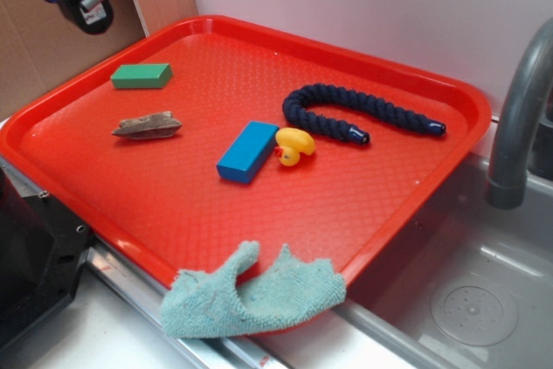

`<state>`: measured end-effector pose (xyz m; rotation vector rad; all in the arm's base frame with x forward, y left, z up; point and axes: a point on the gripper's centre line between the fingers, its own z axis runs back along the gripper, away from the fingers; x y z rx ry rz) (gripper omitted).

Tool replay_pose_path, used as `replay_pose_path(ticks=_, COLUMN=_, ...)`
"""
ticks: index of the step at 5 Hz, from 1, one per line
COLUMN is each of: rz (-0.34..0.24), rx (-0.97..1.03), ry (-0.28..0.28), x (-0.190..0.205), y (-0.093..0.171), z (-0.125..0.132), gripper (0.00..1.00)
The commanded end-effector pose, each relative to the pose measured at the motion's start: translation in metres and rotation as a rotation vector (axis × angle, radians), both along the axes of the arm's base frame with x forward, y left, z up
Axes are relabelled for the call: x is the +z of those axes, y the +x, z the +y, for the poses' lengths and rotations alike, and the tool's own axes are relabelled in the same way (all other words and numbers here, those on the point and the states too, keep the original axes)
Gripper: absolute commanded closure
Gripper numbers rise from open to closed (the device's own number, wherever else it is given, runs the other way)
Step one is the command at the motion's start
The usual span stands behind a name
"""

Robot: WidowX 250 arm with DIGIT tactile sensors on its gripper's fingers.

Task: Grab the green block.

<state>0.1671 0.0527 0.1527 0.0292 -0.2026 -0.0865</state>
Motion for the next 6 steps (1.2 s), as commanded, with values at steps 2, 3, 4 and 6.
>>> replay_pose_path(ticks=2, rz=-0.121, rx=-0.46, ry=0.025, x=-0.051, y=0.082, z=0.086, gripper=0.0)
replay_pose_path(ticks=3, rz=-0.025, rx=-0.576, ry=0.014, x=-0.081, y=0.095, z=0.089, gripper=0.0)
replay_pose_path(ticks=4, rz=-0.068, rx=-0.69, ry=0.046, x=-0.08, y=0.087, z=0.063, gripper=0.0)
replay_pose_path(ticks=6, rz=-0.028, rx=-0.774, ry=0.102, x=-0.111, y=0.084, z=0.064, gripper=0.0)
